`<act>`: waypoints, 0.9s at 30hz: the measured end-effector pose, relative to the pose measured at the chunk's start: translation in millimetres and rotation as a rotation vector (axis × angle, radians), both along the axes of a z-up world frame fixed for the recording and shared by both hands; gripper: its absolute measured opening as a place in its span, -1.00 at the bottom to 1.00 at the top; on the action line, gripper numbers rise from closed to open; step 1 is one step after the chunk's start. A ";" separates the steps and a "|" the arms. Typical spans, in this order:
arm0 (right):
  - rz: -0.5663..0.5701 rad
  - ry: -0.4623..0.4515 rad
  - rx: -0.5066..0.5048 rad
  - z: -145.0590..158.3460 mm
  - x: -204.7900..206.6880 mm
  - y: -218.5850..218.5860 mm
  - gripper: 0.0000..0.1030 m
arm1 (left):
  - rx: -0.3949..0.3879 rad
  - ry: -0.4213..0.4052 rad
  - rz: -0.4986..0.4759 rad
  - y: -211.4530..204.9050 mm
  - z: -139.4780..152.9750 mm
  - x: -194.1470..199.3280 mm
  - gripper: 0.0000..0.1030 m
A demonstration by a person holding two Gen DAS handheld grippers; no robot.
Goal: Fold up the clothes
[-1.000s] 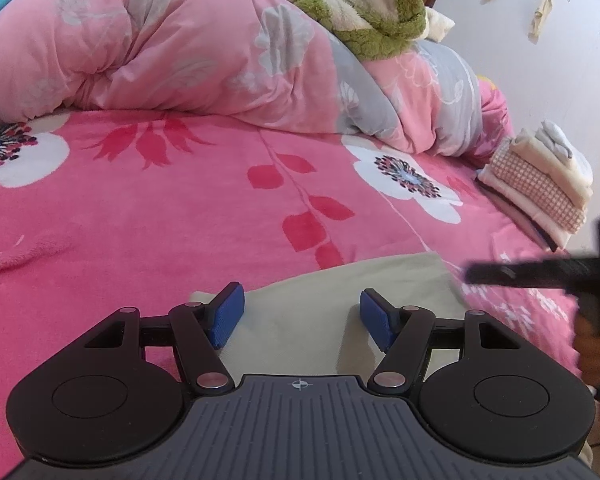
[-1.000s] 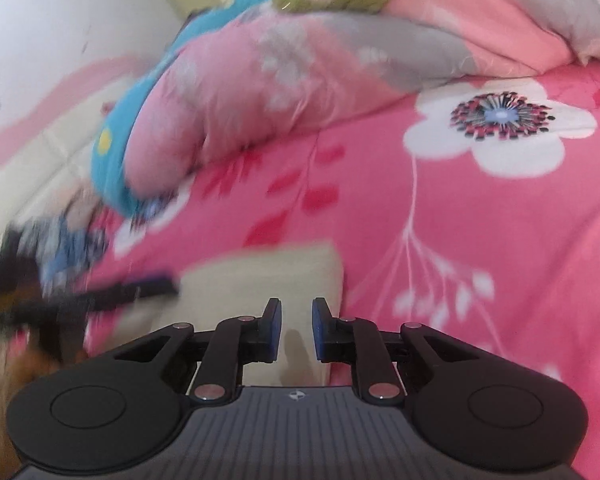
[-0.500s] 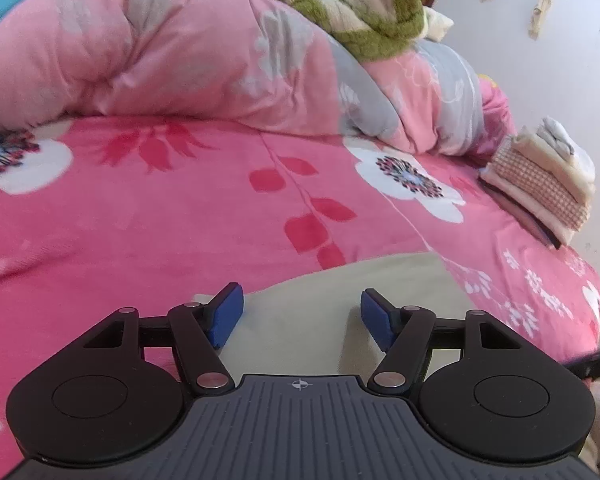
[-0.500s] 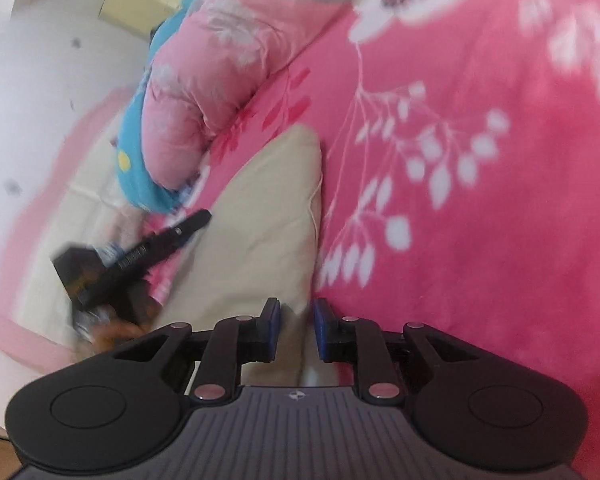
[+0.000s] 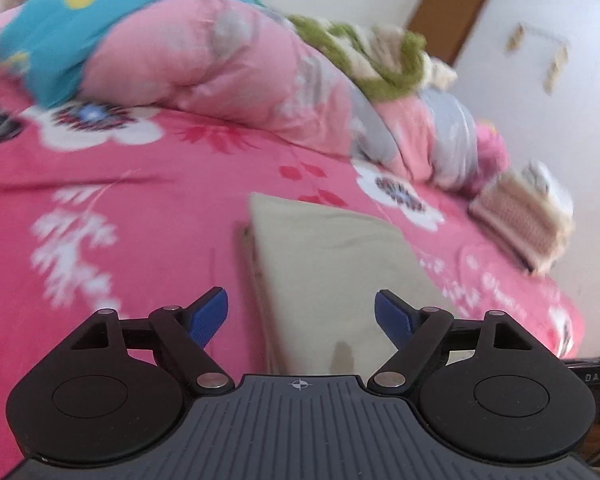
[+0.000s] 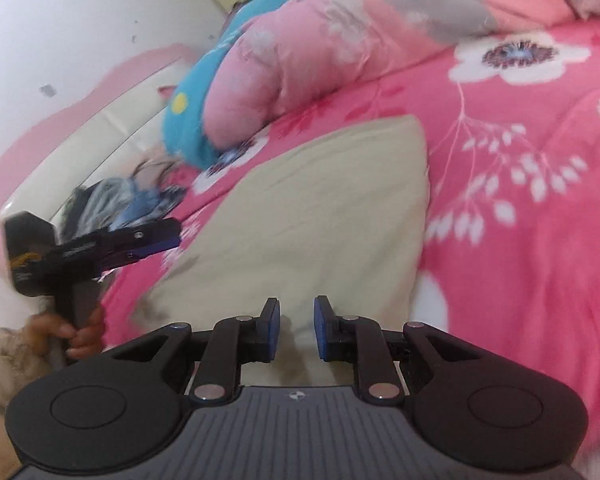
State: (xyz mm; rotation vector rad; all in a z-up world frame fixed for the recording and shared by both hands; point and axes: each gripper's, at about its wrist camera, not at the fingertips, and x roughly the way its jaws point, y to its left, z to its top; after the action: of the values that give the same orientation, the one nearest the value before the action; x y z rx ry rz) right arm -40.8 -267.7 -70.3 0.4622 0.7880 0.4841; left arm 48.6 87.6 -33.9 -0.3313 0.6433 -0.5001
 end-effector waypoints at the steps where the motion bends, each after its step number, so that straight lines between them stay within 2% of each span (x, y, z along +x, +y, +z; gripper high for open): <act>1: 0.003 -0.006 -0.004 6.8 -5.1 -2.0 -0.60 | -0.030 0.004 0.021 6.8 -0.7 -6.2 0.59; 3: 0.020 -0.032 -0.017 23.2 -9.0 1.1 -0.60 | -0.092 0.029 0.062 16.9 -2.6 -11.6 0.59; 6: 0.051 -0.131 -0.031 45.9 -5.8 21.7 -0.60 | -0.151 0.071 0.104 22.9 -6.1 -14.2 0.52; 9: 0.044 -0.199 -0.026 48.0 7.7 49.1 -0.60 | -0.205 0.099 0.130 27.2 -12.7 -20.5 0.45; 12: 0.048 -0.146 -0.100 25.7 15.7 77.5 -0.60 | -0.259 0.111 0.123 32.1 -22.6 -31.4 0.45; 14: 0.139 -0.097 -0.136 12.5 3.6 93.6 -0.59 | -0.282 0.112 0.105 32.2 -27.4 -34.8 0.45; 17: 0.217 -0.168 -0.179 19.4 -28.4 104.4 -0.57 | -0.314 0.115 0.073 28.9 -33.3 -35.0 0.44; 19: 0.182 -0.205 -0.220 28.6 -39.3 103.6 -0.57 | -0.335 0.117 0.052 26.7 -37.3 -35.1 0.45; 21: 0.132 -0.196 -0.206 33.4 -38.6 96.0 -0.56 | -0.357 0.118 0.031 24.4 -41.2 -35.2 0.43; 22: 0.108 -0.186 -0.195 34.8 -36.4 91.9 -0.56 | -0.363 0.121 0.022 22.9 -43.3 -35.0 0.38; 23: 0.084 -0.176 -0.185 36.1 -34.6 87.9 -0.56 | -0.341 0.135 0.024 18.7 -45.9 -32.9 0.08; 24: 0.066 -0.169 -0.184 35.9 -35.5 84.8 -0.56 | -0.323 0.146 0.026 15.1 -48.0 -31.2 -0.31; 27: 0.032 -0.159 -0.184 32.6 -34.2 80.3 -0.56 | -0.334 0.117 0.031 14.8 -45.3 -36.2 -0.61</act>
State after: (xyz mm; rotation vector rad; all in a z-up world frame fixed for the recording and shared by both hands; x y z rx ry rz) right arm -75.1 -187.4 -37.6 0.2375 0.6797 0.4679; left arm 12.4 102.4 -79.3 -0.6886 0.6667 -0.5622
